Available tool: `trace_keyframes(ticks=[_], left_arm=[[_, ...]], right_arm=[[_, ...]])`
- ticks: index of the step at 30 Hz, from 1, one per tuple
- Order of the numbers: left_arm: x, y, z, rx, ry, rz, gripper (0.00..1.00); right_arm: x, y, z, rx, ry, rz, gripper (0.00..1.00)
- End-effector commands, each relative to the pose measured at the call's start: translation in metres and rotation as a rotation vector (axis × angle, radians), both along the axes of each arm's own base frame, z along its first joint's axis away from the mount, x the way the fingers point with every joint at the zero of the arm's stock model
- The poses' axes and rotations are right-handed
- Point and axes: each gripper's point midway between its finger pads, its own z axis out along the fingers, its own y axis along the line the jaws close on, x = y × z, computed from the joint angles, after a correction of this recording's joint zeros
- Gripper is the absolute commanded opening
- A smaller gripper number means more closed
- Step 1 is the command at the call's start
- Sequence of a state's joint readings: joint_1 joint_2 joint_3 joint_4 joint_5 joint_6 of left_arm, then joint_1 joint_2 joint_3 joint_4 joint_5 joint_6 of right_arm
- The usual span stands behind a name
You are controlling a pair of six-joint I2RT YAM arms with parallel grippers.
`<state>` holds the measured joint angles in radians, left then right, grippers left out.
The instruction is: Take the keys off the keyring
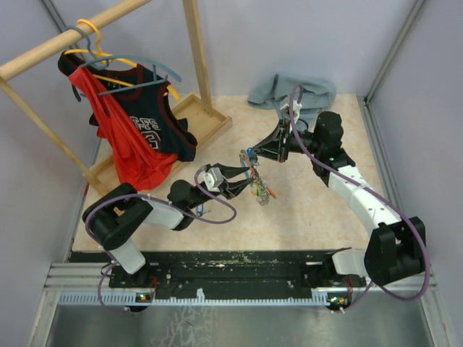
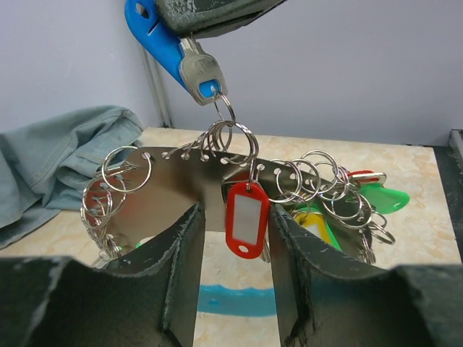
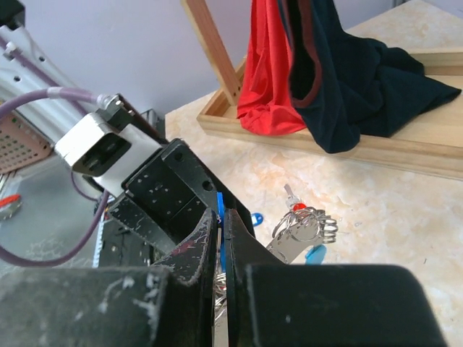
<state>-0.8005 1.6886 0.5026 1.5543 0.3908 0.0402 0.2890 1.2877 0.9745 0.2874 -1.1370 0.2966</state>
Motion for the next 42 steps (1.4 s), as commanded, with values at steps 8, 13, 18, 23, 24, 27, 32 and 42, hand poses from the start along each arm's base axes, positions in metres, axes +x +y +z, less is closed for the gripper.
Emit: trace_keyframes(ticks=[8,13,18,23,24,27,32,42], left_arm=[[-0.013,0.037,0.075,-0.229,-0.162,0.065,0.49],[-0.015,0.041,0.083,-0.267,-0.089,-0.016,0.48],[-0.008,0.036,0.077,-0.276,-0.019,-0.054,0.43],[-0.006,0.031,0.079,-0.282,-0.007,-0.073,0.44],[-0.005,0.031,0.079,-0.282,-0.009,-0.074,0.44],[0.001,0.032,0.079,-0.291,0.002,-0.051,0.45],[0.007,0.033,0.076,-0.294,0.038,-0.070,0.48],[0.002,0.033,0.075,-0.279,0.058,-0.126,0.28]], right_arm=[[0.026,0.008,0.012,0.008,0.084,-0.190,0.00],[0.027,0.008,0.015,0.018,0.106,-0.209,0.00],[0.024,0.011,0.016,0.035,0.126,-0.201,0.00],[0.022,0.014,0.016,0.038,0.132,-0.184,0.00],[0.021,0.015,0.016,0.039,0.133,-0.177,0.00],[0.017,0.017,0.017,0.045,0.131,-0.156,0.00],[0.015,0.019,0.018,0.048,0.132,-0.151,0.00],[0.015,0.022,0.016,0.038,0.129,-0.163,0.00]])
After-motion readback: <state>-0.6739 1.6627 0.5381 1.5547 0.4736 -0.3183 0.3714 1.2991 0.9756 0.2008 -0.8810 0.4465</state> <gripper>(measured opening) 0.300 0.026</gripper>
